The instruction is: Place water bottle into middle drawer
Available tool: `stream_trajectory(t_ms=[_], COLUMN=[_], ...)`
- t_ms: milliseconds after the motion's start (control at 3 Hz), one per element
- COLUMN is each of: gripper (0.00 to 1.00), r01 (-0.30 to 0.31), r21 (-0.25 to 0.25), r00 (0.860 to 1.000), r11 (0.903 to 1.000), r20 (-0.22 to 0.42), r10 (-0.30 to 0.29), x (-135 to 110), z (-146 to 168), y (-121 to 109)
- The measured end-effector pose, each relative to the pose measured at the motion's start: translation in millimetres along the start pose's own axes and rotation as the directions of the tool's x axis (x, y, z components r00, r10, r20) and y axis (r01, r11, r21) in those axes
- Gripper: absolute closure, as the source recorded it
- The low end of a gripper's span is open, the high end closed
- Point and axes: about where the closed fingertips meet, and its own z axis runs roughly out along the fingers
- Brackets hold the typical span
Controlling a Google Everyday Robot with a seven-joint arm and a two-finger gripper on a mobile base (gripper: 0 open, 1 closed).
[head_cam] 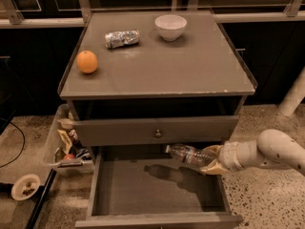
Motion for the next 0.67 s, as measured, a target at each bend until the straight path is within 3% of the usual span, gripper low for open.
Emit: stream_trajectory(t_ms=[667], gripper=[1.0], r01=[-0.051], r21=[-0.05], r00=[0.998], r11=[0.9974], r20=[-0.038], r10=[0.049], x=[18.0], z=[49.6], y=[13.4])
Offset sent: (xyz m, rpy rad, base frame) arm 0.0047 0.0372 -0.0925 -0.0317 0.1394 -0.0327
